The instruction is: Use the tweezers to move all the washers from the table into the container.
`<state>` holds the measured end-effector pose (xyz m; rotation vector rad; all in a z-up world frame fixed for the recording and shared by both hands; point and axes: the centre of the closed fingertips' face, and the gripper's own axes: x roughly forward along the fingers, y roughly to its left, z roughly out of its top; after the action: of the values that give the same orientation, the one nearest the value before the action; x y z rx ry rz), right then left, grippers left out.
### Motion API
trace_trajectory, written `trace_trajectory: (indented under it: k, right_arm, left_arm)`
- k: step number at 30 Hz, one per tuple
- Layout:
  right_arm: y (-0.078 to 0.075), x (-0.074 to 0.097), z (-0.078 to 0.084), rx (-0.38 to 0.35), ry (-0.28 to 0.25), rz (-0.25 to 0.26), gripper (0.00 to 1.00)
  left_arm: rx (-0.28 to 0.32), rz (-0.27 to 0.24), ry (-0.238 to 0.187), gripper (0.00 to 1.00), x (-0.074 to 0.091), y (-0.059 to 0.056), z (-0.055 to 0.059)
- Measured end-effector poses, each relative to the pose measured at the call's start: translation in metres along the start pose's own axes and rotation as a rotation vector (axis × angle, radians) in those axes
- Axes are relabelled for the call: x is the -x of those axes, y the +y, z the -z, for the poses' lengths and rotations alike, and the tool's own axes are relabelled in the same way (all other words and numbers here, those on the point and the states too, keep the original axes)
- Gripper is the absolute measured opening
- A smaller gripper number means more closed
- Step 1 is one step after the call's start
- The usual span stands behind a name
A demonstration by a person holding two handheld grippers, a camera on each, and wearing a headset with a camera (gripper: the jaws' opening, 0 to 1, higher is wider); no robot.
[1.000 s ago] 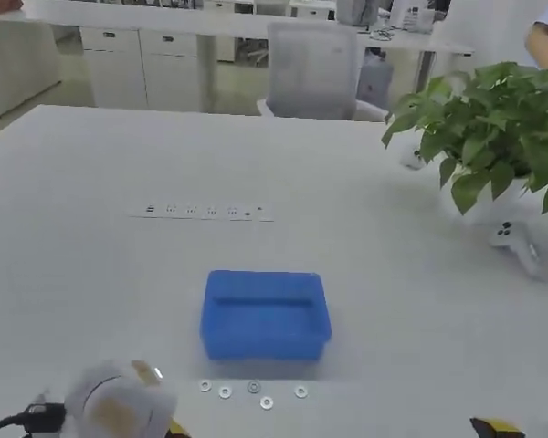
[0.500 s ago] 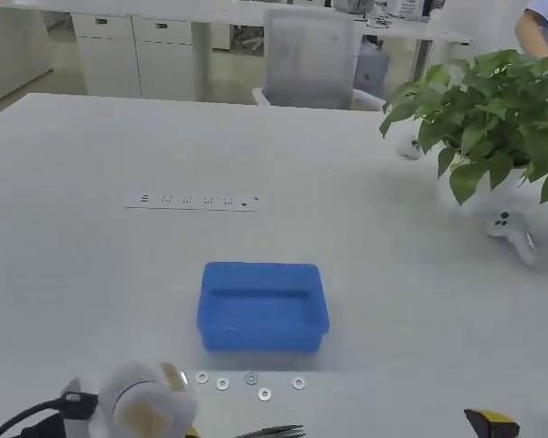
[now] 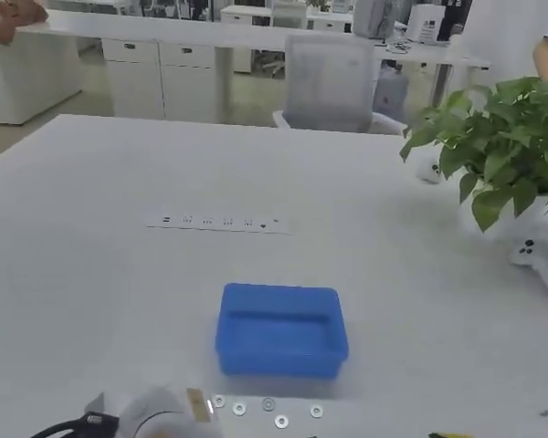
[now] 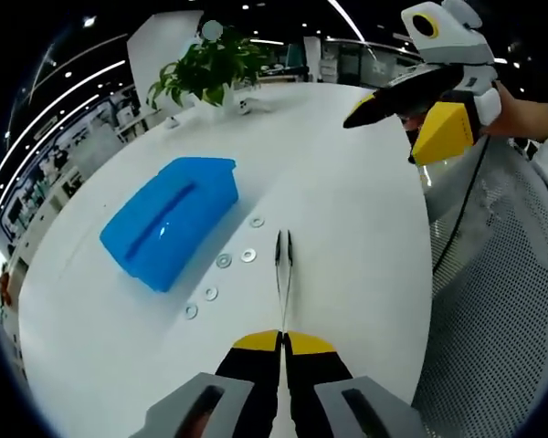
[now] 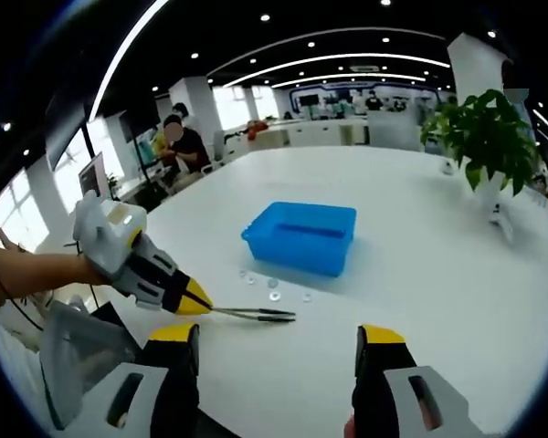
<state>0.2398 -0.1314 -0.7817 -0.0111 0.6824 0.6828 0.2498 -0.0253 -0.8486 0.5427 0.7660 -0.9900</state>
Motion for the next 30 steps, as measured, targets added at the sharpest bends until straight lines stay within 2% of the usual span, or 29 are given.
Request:
trace_trajectory:
  k: [3,5,9,13,17,19,22,24,28,30]
  right_arm:
    - [0.011,-0.006,-0.003,0.052,0.010,-0.036,0.49]
    - [0.017,-0.009,-0.004,0.063,0.019,-0.057,0.44]
    - [0.031,-0.014,-0.011,0.078,0.005,-0.134,0.36]
    - [0.039,-0.021,-0.007,0.173,0.062,-0.180,0.23]
    - [0.048,-0.030,-0.003,0.197,0.085,-0.223,0.11]
    - [0.052,-0.034,-0.002,0.221,0.092,-0.228,0.11]
    - [0.059,-0.042,0.005,0.334,0.138,-0.254,0.12]
    - [0.063,-0.045,0.006,0.384,0.143,-0.265,0.13]
    - [0.071,-0.054,0.010,0.389,0.164,-0.292,0.15]
    - [0.074,-0.056,0.009,0.394,0.156,-0.302,0.16]
  left_arm:
    - [0.013,-0.006,-0.034,0.00,0.009,-0.001,-0.010]
    - [0.011,-0.008,-0.054,0.00,0.015,-0.003,-0.017]
    - [-0.003,-0.014,-0.095,0.00,0.025,-0.009,-0.029]
    - [-0.014,-0.016,-0.122,0.00,0.033,-0.014,-0.038]
    - [-0.008,-0.011,-0.146,0.00,0.040,-0.018,-0.045]
    - [-0.016,-0.011,-0.151,0.00,0.042,-0.020,-0.047]
    - [-0.046,-0.011,-0.144,0.00,0.046,-0.022,-0.049]
    - [-0.053,-0.007,-0.147,0.00,0.048,-0.023,-0.050]
    - [-0.080,0.004,-0.145,0.00,0.052,-0.027,-0.056]
    - [-0.102,0.002,-0.140,0.00,0.053,-0.029,-0.058]
